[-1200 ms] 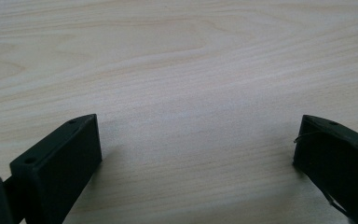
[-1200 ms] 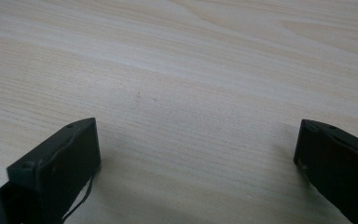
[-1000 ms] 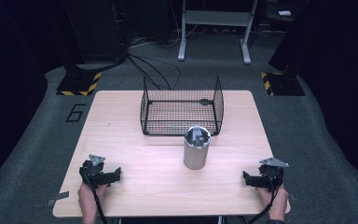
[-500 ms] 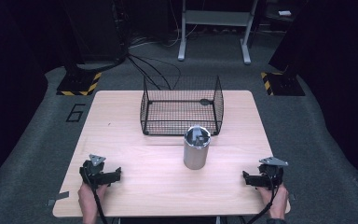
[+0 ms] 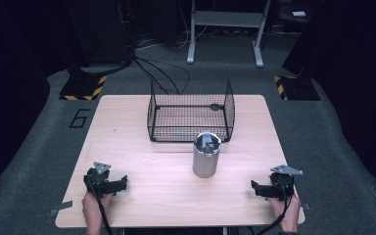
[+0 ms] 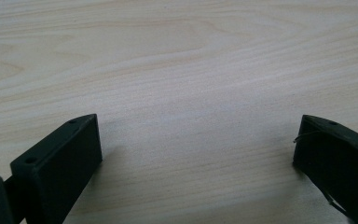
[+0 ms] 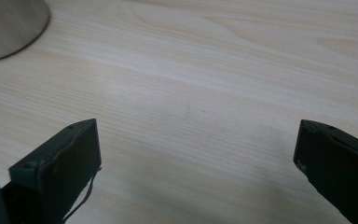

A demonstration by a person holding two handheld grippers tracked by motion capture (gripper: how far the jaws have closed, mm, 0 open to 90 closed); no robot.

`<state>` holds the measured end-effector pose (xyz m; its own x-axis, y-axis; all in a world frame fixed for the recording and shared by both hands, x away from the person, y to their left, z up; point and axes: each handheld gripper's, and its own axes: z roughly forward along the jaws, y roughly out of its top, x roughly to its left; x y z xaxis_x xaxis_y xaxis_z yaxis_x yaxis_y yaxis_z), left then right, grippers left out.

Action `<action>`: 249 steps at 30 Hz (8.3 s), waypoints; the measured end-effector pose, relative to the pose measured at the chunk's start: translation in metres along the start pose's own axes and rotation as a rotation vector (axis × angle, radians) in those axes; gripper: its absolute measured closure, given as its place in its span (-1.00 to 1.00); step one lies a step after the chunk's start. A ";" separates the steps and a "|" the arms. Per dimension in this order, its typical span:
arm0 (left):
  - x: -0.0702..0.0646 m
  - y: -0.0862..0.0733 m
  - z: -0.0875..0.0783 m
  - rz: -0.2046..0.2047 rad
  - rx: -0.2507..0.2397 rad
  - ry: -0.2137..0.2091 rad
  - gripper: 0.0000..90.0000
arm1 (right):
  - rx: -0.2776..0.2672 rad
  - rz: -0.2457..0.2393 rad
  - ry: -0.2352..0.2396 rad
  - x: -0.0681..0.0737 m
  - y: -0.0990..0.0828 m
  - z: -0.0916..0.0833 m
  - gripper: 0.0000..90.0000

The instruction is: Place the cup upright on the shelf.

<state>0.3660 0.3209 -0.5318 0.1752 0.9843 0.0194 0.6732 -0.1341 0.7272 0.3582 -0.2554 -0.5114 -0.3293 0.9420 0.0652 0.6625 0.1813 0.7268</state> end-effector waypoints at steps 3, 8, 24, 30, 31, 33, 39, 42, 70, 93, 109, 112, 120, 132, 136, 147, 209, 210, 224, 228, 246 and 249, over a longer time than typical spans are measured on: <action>0.000 0.000 0.000 0.002 -0.002 0.002 -0.99 | -0.001 -0.025 0.024 0.009 0.006 -0.004 -0.99; 0.000 0.000 0.000 0.001 0.000 0.000 -0.99 | -0.038 -0.045 0.065 0.022 0.018 -0.014 -1.00; 0.000 0.000 0.000 -0.001 0.000 0.000 -0.99 | -0.083 -0.142 0.171 0.060 0.048 -0.022 -1.00; 0.000 0.000 0.000 -0.001 -0.001 0.000 -0.99 | -0.092 -0.176 0.212 0.075 0.062 -0.020 -1.00; 0.000 0.000 0.000 -0.001 -0.001 0.000 -0.99 | -0.091 -0.177 0.214 0.077 0.063 -0.020 -1.00; 0.000 0.000 0.000 0.000 -0.001 0.000 -0.99 | -0.095 -0.188 0.225 0.081 0.067 -0.019 -1.00; 0.000 0.000 0.000 0.000 0.000 0.001 -0.99 | -0.103 -0.221 0.256 0.093 0.078 -0.016 -1.00; 0.000 0.000 0.000 -0.001 0.000 0.000 -0.99 | -0.111 -0.239 0.265 0.101 0.085 -0.015 -1.00; 0.000 0.000 0.000 0.000 0.000 0.000 -0.99 | -0.182 -0.268 0.304 0.128 0.119 0.010 -1.00; 0.000 0.000 0.000 0.001 -0.003 0.002 -0.99 | -0.221 -0.239 0.318 0.140 0.134 0.033 -1.00; 0.000 0.000 0.000 -0.002 -0.001 0.000 -0.99 | -0.245 -0.234 0.298 0.144 0.134 0.036 -0.95; 0.000 0.000 0.000 -0.002 0.000 0.001 -0.99 | -0.248 -0.232 0.295 0.144 0.133 0.036 -0.95; 0.000 0.000 0.000 -0.004 0.002 -0.002 -0.99 | -0.262 -0.238 0.287 0.145 0.133 0.037 -0.94; 0.000 0.000 0.000 -0.003 0.002 -0.001 -0.99 | -0.268 -0.244 0.300 0.146 0.133 0.038 -0.93; 0.000 0.000 0.000 -0.003 0.001 -0.001 -0.99 | -0.266 -0.246 0.304 0.144 0.135 0.038 -0.93; 0.000 0.000 0.000 -0.001 0.001 0.000 -0.98 | -0.276 -0.245 0.291 0.140 0.144 0.029 -0.93; 0.000 0.000 0.000 -0.003 0.001 -0.002 -0.99 | -0.307 -0.285 0.299 0.129 0.216 -0.023 -0.93; 0.000 0.000 0.000 -0.004 0.002 -0.002 -0.99 | -0.308 -0.287 0.301 0.128 0.219 -0.024 -0.93; 0.000 0.000 0.000 -0.006 0.003 -0.003 -0.99 | -0.312 -0.291 0.291 0.126 0.246 -0.022 -0.93; 0.000 0.000 0.000 -0.006 0.003 -0.004 -0.99 | -0.312 -0.289 0.286 0.125 0.255 -0.020 -0.93; 0.001 0.000 0.001 -0.006 -0.002 -0.001 -0.99 | -0.318 -0.258 0.261 0.116 0.284 -0.005 -0.93; 0.001 0.000 0.000 -0.005 0.004 -0.005 -0.99 | -0.319 -0.252 0.256 0.113 0.288 -0.001 -0.93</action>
<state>0.3665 0.3218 -0.5318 0.1755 0.9844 0.0129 0.6765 -0.1301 0.7249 0.5109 -0.0967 -0.2938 -0.6351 0.7724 -0.0029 0.3142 0.2618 0.9125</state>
